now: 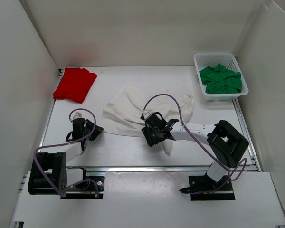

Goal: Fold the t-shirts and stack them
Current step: Flatten out the tshirt

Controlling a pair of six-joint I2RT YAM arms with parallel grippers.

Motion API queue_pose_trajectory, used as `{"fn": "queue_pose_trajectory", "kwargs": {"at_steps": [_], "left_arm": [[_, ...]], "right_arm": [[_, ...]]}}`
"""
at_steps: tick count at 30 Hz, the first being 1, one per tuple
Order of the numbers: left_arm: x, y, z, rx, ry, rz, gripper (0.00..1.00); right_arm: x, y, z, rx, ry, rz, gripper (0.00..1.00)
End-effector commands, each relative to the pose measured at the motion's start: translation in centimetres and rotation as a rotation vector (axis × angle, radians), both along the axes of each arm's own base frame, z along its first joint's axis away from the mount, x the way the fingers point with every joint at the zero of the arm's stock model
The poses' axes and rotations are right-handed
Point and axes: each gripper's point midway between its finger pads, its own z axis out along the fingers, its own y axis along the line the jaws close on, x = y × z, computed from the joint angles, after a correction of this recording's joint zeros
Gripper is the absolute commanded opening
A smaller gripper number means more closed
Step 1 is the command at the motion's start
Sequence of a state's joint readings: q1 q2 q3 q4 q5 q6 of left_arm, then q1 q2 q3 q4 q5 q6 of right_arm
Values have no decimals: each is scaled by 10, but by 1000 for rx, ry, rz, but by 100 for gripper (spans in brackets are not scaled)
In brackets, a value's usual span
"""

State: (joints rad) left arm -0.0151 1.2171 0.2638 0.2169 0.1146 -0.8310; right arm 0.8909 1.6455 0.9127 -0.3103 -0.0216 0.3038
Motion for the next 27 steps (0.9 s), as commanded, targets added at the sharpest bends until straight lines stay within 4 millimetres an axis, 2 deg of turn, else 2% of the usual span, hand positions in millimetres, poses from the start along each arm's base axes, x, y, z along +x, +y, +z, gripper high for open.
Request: {"fn": "queue_pose_trajectory", "kwargs": {"at_steps": [1,4,7,8,11,13,14,17,18,20,21,23,24,26,27], "left_arm": [[-8,3,-11,8,59,11,36],[-7,3,-10,-8,56,16,35],[-9,3,-12,-5,62,14,35],[-7,2,-10,-8,54,12,36],[-6,1,-8,3,48,7,39],[-8,3,-10,6,54,17,39],[-8,1,-10,5,51,12,39],[-8,1,-10,4,47,15,33],[-6,-1,-6,-6,35,9,31],[-3,-2,-7,-17,38,5,26],[-3,-5,-6,-25,32,-7,25],[0,-7,-8,-20,37,-8,18],[0,-6,-8,-20,35,-5,15],[9,-7,1,-5,15,-12,5],[10,-4,1,13,20,-6,4]], "right_arm": [[1,-2,1,-62,-9,19,37],[-7,-10,-22,-146,37,41,28],[-8,-21,-34,-192,47,28,20],[-10,-19,-35,-195,45,32,19],[-11,-29,-42,-232,51,22,6],[-5,-22,-36,-197,26,9,0],[-8,-21,-36,-189,36,15,0],[1,-3,-4,-52,-11,13,0],[1,-4,2,-35,-16,3,0],[7,11,45,125,-60,11,0],[9,12,55,153,-75,11,0],[17,8,101,259,-149,-23,0],[18,8,114,290,-169,-25,0],[26,-6,158,389,-241,-67,0],[25,-10,166,410,-247,-77,0]]}}
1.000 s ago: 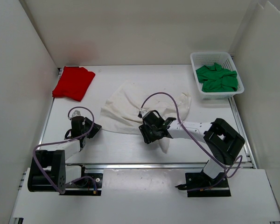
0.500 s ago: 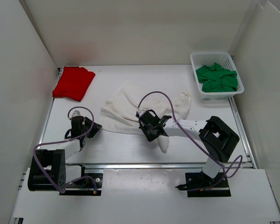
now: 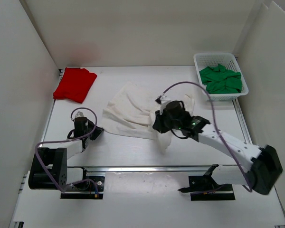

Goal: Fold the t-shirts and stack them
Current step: Flatten out the tshirt

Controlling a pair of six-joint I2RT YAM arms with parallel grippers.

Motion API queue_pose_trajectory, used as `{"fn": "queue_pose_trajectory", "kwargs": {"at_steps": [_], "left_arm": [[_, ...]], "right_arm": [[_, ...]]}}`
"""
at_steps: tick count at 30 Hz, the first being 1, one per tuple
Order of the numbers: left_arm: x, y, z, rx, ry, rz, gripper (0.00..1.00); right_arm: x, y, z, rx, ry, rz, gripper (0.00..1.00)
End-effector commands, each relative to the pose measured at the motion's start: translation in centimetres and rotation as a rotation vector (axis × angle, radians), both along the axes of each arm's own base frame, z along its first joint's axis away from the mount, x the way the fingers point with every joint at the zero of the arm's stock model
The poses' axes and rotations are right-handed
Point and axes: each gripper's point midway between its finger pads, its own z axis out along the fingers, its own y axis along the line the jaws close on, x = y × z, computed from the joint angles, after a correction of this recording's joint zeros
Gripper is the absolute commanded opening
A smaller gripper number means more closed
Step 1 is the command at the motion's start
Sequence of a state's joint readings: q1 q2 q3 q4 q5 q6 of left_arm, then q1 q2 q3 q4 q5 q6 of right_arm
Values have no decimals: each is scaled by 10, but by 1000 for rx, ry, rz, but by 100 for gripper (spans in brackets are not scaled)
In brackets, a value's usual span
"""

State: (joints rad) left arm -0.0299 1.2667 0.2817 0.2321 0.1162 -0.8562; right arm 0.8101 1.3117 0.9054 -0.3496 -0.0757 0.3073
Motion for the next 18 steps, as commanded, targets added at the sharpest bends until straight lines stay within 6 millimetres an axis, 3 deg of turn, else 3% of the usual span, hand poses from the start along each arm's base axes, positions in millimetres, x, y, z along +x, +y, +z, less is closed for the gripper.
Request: {"fn": "queue_pose_trajectory", "kwargs": {"at_steps": [1,3,6,7,10,12,13,14,16,18], "left_arm": [[11,3,9,47,-15,-4,0],[14,7,12,42,-18,8,0],[18,7,26,6,-59,4,0],[23,6,36,10,-90,0,0],[33,9,80,110,-192,3,0],[33,13,87,127,-198,14,0],[29,12,82,103,-175,7,2],[27,14,81,69,-167,13,12],[15,15,60,63,-112,13,47],[11,23,47,105,-71,30,65]], "right_arm": [[14,-7,81,223,-129,-50,0],[17,-29,119,316,-201,-96,0],[19,-60,154,386,-277,-182,0],[20,-67,155,378,-288,-195,0],[22,-99,182,402,-367,-267,0],[23,-107,179,393,-352,-275,0],[22,-107,181,407,-353,-273,0],[23,-109,176,415,-334,-270,0],[22,-101,160,429,-285,-248,0],[22,-99,150,411,-274,-250,0]]}}
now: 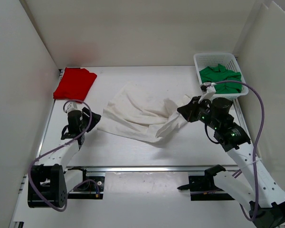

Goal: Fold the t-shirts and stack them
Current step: Flatten out the tshirt

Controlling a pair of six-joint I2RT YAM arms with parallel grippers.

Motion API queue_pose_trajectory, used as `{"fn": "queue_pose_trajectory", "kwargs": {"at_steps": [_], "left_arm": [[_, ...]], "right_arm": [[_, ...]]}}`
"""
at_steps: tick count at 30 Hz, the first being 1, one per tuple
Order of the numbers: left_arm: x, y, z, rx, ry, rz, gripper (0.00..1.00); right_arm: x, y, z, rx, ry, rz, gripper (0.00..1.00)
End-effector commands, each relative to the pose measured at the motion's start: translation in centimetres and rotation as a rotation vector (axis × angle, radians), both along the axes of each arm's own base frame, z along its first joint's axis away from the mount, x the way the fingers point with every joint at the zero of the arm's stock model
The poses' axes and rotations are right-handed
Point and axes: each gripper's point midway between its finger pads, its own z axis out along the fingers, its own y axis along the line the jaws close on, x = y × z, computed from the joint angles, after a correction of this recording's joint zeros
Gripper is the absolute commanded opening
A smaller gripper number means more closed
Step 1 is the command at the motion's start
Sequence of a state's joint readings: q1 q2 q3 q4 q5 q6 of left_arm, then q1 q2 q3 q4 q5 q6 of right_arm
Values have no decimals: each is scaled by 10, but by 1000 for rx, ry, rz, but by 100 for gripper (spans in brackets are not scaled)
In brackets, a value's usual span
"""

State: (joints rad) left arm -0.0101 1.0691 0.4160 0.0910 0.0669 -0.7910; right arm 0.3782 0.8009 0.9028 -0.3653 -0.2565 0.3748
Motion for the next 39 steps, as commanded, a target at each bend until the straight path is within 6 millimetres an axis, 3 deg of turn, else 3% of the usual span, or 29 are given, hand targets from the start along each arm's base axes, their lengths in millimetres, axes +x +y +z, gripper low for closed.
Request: {"fn": "queue_pose_trajectory", "kwargs": {"at_steps": [1,3,5,7,9,17,20,27,30,32,34,37,39], "left_arm": [[-24,9,-42,43,152,14,70],[-24,9,-54,53,200,7,79],[-19,7,-56,66,214,-3,80],[-17,3,-58,86,225,-10,55],[-19,3,-65,92,280,-15,47],[-28,14,-81,155,379,29,51],[-27,14,-89,139,404,45,40],[-21,12,-89,128,390,78,28],[-18,12,-89,104,375,85,12],[-12,11,-78,89,322,89,0],[-7,9,-66,79,286,79,0],[8,5,-26,94,189,48,0],[15,1,14,82,82,21,0]], "right_arm": [[-8,16,-11,9,27,70,0],[-8,19,-14,-10,25,67,0],[-7,21,-21,-13,41,71,0],[-8,20,-26,2,38,81,1],[-12,21,-31,20,51,96,0],[-21,27,-38,75,15,149,0],[-27,32,-38,85,7,178,0],[-37,35,-45,105,3,218,0],[-37,34,-45,107,1,217,0],[-34,30,-47,99,9,193,0],[-32,26,-45,97,10,165,0],[-26,13,-39,70,4,87,0],[-17,-5,-29,41,-10,-21,1]]}}
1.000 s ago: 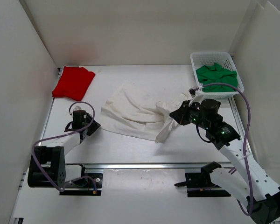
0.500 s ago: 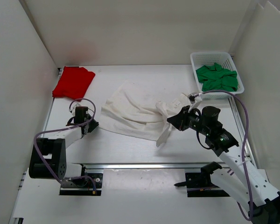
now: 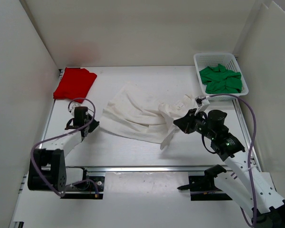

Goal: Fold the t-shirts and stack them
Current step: Flatten out the tshirt

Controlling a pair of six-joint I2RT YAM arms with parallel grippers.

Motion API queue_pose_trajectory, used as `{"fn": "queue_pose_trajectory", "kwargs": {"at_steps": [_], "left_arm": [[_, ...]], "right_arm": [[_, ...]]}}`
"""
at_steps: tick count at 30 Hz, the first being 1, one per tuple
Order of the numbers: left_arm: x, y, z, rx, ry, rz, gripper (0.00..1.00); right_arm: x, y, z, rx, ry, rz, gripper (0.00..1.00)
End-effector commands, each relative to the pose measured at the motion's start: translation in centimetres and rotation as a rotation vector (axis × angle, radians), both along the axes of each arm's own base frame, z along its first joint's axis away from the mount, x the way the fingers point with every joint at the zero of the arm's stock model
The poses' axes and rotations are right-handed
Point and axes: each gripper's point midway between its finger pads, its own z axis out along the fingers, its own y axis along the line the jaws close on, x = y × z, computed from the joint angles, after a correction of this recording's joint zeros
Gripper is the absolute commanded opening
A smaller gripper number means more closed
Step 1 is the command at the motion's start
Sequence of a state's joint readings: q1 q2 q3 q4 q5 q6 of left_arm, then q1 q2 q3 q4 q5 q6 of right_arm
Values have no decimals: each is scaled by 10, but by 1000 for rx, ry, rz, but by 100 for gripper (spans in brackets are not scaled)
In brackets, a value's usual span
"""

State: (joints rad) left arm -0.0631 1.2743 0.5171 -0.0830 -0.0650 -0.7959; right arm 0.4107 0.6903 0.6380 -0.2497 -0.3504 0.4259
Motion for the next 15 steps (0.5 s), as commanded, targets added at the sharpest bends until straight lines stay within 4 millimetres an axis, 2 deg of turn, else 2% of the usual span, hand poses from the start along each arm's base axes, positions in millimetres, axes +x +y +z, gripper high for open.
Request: {"fn": "queue_pose_trajectory", "kwargs": {"at_steps": [1,2,3,4,5,6,7,8,10,11,13,14,15], "left_arm": [[26,-9,85,-14,-227,-65,0],[29,-9,111,-17,-285,-84,0],[31,-11,140,-19,-344,-111,0],[34,-9,164,-15,-384,-117,0],[32,-12,185,-15,-430,-150,0],[33,-9,215,-8,-484,-154,0],[30,-16,243,-32,-537,-193,0],[28,-11,259,-39,-570,-192,0],[24,-11,307,-73,-667,-218,0],[20,-11,331,-81,-717,-230,0],[16,-9,364,-102,-786,-245,0],[13,-5,383,-111,-818,-229,0],[12,-5,392,-125,-827,-232,0]], "right_arm": [[16,-27,39,-20,-86,-171,0],[19,-38,45,-48,-91,-238,0],[21,-50,63,-63,-125,-306,0],[20,-57,64,-93,-117,-343,0],[23,-69,83,-103,-152,-409,0],[22,-78,102,-117,-181,-456,0],[21,-86,121,-127,-211,-504,0],[20,-90,128,-133,-223,-521,0],[14,-100,179,-110,-298,-567,0],[11,-101,193,-101,-321,-570,0],[10,-102,238,-91,-375,-575,0],[14,-99,244,-105,-378,-568,0],[6,-102,277,-65,-430,-564,0]]}}
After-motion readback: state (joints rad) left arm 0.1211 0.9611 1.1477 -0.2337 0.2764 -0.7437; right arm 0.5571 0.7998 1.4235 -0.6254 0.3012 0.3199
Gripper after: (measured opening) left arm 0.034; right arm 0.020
